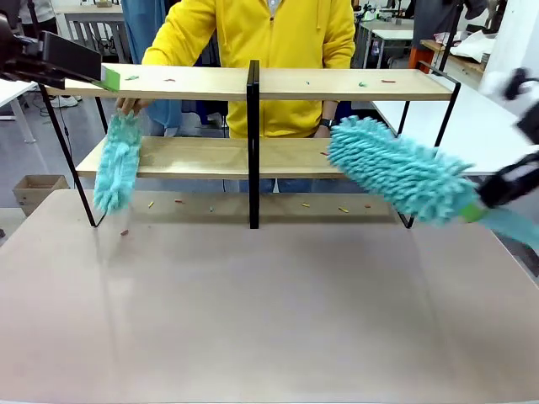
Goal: Clean the shelves.
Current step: Clean a randomly selected level of the Shelf with the Duster.
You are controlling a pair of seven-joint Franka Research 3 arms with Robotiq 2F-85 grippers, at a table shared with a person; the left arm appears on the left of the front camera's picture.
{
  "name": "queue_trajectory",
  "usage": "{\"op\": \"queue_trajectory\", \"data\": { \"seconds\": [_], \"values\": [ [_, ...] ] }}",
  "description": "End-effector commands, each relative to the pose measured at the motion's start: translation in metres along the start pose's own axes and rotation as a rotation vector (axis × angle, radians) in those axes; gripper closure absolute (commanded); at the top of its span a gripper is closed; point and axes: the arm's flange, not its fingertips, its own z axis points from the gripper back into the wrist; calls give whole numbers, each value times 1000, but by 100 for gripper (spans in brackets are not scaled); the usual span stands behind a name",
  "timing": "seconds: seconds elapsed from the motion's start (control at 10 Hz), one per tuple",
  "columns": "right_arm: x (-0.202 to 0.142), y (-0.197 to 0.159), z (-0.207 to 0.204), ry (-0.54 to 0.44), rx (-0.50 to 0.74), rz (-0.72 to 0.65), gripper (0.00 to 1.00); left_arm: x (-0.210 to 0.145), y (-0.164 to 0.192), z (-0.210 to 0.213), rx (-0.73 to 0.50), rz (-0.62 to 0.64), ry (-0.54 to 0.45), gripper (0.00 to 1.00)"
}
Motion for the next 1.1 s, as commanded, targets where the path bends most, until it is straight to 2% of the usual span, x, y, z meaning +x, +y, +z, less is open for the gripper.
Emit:
{"op": "queue_trajectory", "data": {
  "seconds": [0.0, 0.3, 0.4, 0.5, 0.7, 0.8, 0.9, 1.0],
  "values": [
    [42, 0, -34, 50, 38, 42, 88, 0, 1, 0, 3, 2, -2, 0],
    [79, 5, -81, -52, 39, 23, 88, 0, 1, 0, 3, 2, -2, 0],
    [81, 4, -87, -54, 48, 14, 88, 0, 1, 0, 3, 2, -2, 0],
    [63, 3, -77, 9, 15, 27, 88, 0, 1, 0, 3, 2, -2, 0],
    [73, 1, -88, -8, 18, 18, 88, 0, 1, 0, 3, 2, -2, 0],
    [72, 4, -77, -169, 5, 54, 88, 0, 1, 0, 3, 2, -2, 0],
    [91, 1, -86, -239, 11, 68, 88, 0, 1, 0, 3, 2, -2, 0],
    [108, -4, -95, -253, 24, 83, 88, 0, 1, 0, 3, 2, -2, 0]
  ]
}}
